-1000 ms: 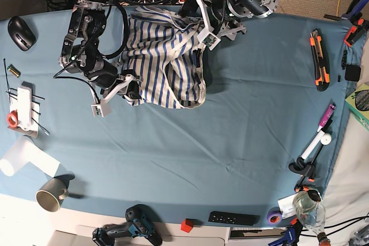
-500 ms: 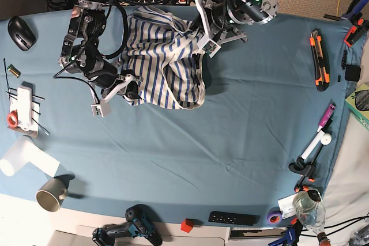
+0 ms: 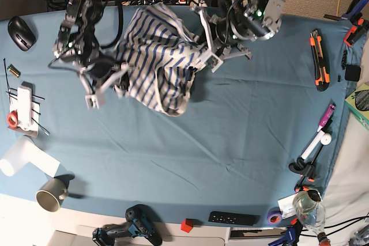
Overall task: Fold the T-shirt properly
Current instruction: 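Hold the stack's side with the right gripper and lower the left gripper beside it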
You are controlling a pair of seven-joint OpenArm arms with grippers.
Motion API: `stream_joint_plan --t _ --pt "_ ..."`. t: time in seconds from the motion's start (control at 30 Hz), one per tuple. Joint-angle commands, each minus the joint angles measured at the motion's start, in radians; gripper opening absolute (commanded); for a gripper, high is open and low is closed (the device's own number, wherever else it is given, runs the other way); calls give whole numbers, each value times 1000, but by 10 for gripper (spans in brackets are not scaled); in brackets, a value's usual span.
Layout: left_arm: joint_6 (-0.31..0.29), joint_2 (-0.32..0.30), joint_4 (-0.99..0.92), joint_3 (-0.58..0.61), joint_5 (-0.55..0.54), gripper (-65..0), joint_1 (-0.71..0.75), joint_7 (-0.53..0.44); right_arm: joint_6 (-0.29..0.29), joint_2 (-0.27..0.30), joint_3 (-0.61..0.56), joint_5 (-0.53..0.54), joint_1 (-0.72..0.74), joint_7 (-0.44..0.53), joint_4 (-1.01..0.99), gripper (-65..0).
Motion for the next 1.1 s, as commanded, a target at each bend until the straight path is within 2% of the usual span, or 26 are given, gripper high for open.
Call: stream_joint_plan --t 0.0,0.17,0.37,0.5,0.67,0.9,1.07 --pt "-4 2 -11 -3 -14 -650 -32 -17 4 8 2 14 -8 19 29 -650" --pt "-31 2 -141 -3 -71 -650 -151 -13 4 8 32 14 -90 24 81 -650" --pt "-39 2 -252 -3 -101 -650 -280 -6 3 8 168 20 -153 26 140 -650" --pt "-69 3 -322 -2 -149 -650 -365 -6 3 8 244 78 -185 25 145 -650" --pt "-88 8 -442 -2 -191 -650 -471 -6 3 4 256 144 -239 25 145 -650" --pt "-109 8 -587 -2 -221 -650 -608 -6 3 -50 256 172 -294 25 145 -650" --pt "-109 24 -630 -2 -224 -650 -670 -6 4 -114 256 230 -302 34 145 -650"
